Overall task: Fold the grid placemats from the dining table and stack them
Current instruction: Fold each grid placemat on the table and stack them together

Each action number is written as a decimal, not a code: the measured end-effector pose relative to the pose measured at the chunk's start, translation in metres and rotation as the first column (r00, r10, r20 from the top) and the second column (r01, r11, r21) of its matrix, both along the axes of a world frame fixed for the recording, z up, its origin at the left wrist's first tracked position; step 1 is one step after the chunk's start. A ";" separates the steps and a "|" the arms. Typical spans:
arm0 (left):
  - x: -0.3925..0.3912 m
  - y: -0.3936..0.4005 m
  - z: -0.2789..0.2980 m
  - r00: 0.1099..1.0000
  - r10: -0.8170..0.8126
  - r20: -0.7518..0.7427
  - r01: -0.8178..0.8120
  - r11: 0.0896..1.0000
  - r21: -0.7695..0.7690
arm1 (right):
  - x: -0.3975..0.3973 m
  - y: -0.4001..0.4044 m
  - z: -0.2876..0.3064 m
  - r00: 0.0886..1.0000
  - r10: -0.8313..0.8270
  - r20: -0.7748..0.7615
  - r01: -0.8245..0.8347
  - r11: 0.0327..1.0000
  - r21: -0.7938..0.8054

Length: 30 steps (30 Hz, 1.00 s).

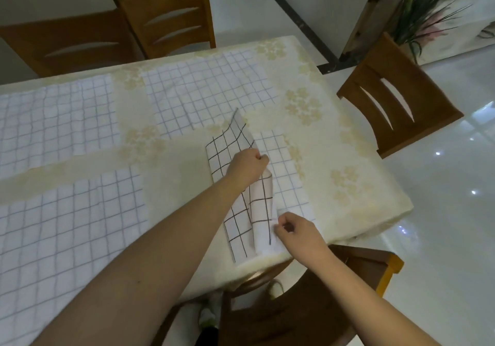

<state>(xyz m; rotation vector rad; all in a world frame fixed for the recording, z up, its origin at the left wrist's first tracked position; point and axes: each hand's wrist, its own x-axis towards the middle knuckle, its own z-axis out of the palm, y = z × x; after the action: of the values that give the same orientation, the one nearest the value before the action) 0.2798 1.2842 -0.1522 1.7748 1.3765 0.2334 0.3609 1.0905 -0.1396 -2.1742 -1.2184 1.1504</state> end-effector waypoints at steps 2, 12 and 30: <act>0.023 -0.001 -0.008 1.000 -0.012 -0.021 0.012 1.000 -0.011 | 0.020 -0.001 -0.004 1.000 0.009 -0.029 -0.010 1.000 -0.028; 0.105 -0.011 -0.041 0.986 -0.020 -0.167 0.012 0.999 -0.047 | 0.098 -0.002 -0.034 0.998 -0.031 -0.058 0.021 0.987 -0.159; -0.013 -0.041 -0.083 0.998 0.070 -0.010 -0.059 0.903 0.426 | 0.100 0.034 -0.077 0.921 0.195 0.339 -0.227 0.972 0.059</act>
<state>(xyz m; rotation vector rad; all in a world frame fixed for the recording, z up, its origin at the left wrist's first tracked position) 0.2664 1.2431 -0.2356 2.0920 1.4844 0.5888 0.4610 1.1245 -0.2167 -2.2656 -1.6504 0.7974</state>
